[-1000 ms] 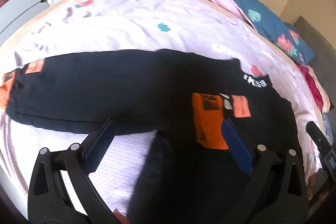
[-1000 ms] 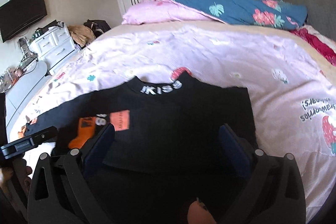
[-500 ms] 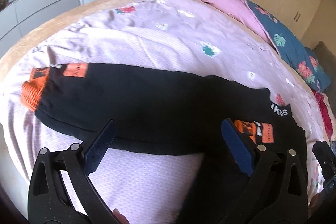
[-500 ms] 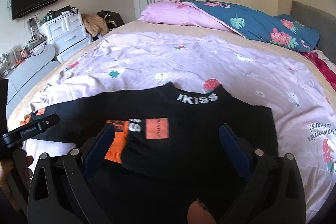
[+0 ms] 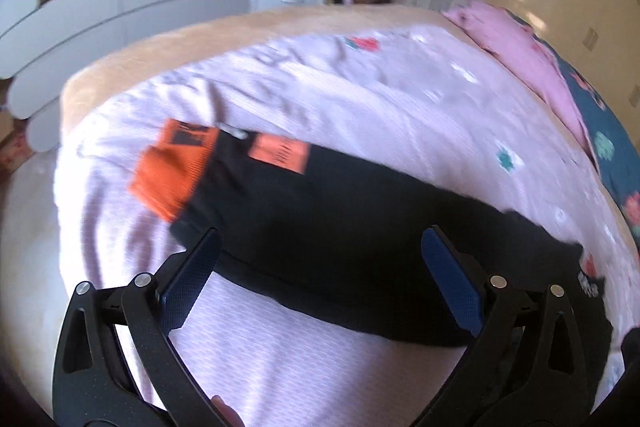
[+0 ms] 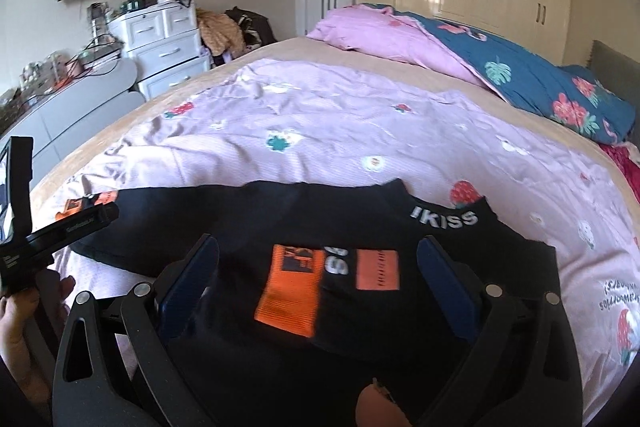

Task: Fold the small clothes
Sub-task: 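Grasp the other sleeve's orange cuff with the left gripper and lift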

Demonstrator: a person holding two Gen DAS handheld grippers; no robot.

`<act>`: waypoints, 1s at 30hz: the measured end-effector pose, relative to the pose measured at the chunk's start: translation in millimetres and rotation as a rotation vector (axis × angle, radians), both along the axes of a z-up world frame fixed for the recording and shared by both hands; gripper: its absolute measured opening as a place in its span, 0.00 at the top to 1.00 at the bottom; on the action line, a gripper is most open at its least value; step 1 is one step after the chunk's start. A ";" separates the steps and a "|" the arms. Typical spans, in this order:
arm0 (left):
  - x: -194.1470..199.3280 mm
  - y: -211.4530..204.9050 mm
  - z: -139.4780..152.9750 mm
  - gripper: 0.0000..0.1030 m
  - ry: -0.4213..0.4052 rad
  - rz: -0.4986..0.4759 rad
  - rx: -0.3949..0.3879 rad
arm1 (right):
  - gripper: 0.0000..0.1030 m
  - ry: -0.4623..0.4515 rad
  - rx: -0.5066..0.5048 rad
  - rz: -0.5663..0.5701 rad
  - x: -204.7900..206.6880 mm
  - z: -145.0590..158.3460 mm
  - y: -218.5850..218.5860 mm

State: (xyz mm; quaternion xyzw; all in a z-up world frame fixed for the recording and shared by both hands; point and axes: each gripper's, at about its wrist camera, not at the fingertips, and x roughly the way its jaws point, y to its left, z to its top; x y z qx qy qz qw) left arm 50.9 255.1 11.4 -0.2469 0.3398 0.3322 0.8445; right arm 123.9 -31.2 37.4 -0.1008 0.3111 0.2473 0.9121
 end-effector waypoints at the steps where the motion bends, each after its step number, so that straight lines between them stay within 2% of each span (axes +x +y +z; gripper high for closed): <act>1: -2.4 2.5 1.5 0.09 -0.008 0.009 0.000 | 0.04 0.000 -0.005 0.006 -0.9 0.0 3.5; 5: -11.3 14.1 3.4 0.09 -0.009 0.079 0.024 | 0.04 -0.005 -0.025 0.037 -5.8 -0.5 21.1; 9: -21.3 30.3 -2.5 0.09 -0.009 0.161 -0.002 | 0.04 -0.005 -0.047 0.066 -10.4 -4.2 35.4; 18: -30.0 61.9 -25.6 0.09 0.033 0.265 -0.055 | 0.04 0.009 -0.070 0.110 -20.2 -17.4 56.3; 24: -27.0 85.7 -44.2 0.09 0.028 0.240 -0.130 | 0.04 0.028 -0.075 0.106 -22.2 -26.5 54.5; 26: -28.3 89.0 -44.2 0.09 0.004 0.230 -0.128 | 0.04 0.033 -0.076 0.100 -22.9 -28.7 50.2; 27: -31.1 89.6 -41.9 0.11 -0.027 0.226 -0.132 | 0.04 0.034 -0.075 0.097 -23.3 -29.6 48.2; 28: -33.1 89.7 -40.8 0.28 -0.053 0.218 -0.137 | 0.04 0.035 -0.074 0.092 -23.6 -30.3 44.9; 29: -36.2 89.7 -38.6 0.52 -0.087 0.210 -0.144 | 0.04 0.036 -0.073 0.087 -23.7 -30.9 41.5; 30: -38.1 90.0 -36.9 0.60 -0.105 0.207 -0.146 | 0.04 0.040 -0.068 0.076 -23.6 -31.4 36.2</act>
